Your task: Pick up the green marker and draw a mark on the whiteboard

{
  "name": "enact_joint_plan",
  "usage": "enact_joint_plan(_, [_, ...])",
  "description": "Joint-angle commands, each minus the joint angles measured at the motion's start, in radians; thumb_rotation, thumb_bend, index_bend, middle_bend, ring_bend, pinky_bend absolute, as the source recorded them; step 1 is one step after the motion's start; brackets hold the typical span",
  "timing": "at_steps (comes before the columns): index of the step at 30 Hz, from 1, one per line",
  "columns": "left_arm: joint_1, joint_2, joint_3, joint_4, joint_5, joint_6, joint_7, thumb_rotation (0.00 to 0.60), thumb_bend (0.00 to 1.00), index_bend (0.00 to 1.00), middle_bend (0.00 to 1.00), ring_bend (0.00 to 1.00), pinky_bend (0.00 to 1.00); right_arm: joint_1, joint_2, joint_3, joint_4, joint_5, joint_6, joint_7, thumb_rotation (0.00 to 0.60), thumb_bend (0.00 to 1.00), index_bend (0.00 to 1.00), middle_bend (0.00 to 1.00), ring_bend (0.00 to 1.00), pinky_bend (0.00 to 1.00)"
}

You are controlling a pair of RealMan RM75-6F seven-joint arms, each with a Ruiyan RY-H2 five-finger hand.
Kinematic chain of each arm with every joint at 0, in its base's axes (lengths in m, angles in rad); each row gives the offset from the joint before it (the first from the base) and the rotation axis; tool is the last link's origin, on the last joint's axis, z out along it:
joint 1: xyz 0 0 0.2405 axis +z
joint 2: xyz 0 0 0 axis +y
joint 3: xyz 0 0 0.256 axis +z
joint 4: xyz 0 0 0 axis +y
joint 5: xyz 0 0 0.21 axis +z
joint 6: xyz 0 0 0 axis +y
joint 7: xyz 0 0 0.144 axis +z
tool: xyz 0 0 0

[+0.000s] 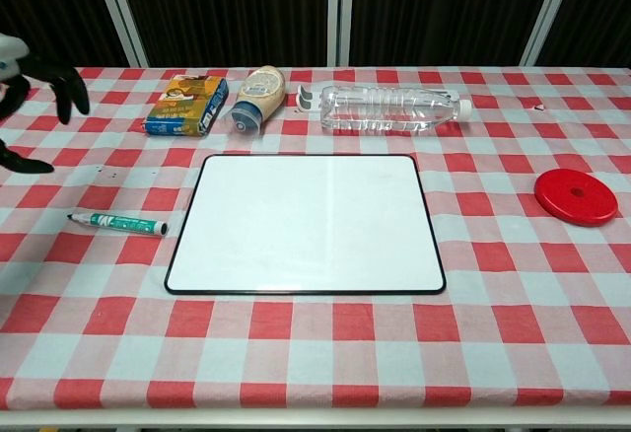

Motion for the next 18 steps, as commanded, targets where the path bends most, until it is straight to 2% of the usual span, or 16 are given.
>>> enact_joint_plan(1, [-0.062,-0.092,0.007,0.022,-0.084,-0.065,0.141,0.600,0.19,0.40,0.46,0.78,0.98,-0.002,0.001,-0.001,0.005,0.006,0.001,0.004,0.600,0.10,0.00,0.01,0.00,0.00])
enact_joint_plan(10, [-0.099,-0.185,0.043,0.033,-0.217,-0.050,0.426,0.600,0.28,0.43,0.48,0.82,1.00,-0.003,-0.003,-0.010,0.021,0.019,-0.012,0.029,0.600,0.10,0.00,0.01,0.00,0.00])
enact_joint_plan(18, [-0.121,-0.232,0.063,0.056,-0.313,-0.042,0.512,0.600,0.28,0.43,0.48,0.82,1.00,-0.005,-0.008,-0.017,0.038,0.020,-0.016,0.052,0.600,0.10,0.00,0.02,0.00,0.00])
